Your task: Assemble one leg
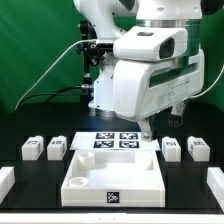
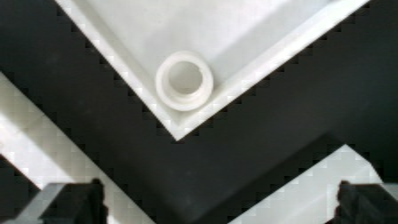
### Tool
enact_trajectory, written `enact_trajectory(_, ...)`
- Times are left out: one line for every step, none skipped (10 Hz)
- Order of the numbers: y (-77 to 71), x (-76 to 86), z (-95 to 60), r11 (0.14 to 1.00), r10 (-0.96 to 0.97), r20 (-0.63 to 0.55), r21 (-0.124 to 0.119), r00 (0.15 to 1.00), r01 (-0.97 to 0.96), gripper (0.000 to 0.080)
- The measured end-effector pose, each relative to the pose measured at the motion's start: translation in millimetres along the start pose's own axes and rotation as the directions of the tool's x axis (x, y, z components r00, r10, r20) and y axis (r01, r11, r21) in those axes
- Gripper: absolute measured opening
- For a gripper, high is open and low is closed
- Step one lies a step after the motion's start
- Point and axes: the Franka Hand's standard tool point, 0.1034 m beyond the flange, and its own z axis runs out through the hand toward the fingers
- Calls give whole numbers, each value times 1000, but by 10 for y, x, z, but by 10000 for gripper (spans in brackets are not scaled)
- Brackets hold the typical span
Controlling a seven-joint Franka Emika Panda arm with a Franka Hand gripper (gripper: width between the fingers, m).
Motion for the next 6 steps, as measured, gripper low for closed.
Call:
enact_trajectory(0, 0, 0, 1000, 0, 0, 0, 1000, 0, 650)
enact_trajectory(0, 0, 0, 1000, 0, 0, 0, 1000, 0, 650)
enact_trajectory(0, 0, 0, 1000, 0, 0, 0, 1000, 0, 650)
enact_trajectory(0, 0, 0, 1000, 0, 0, 0, 1000, 0, 650)
enact_trajectory(0, 0, 0, 1000, 0, 0, 0, 1000, 0, 650)
enact_trajectory(0, 0, 1, 1000, 0, 0, 0, 1000, 0, 650)
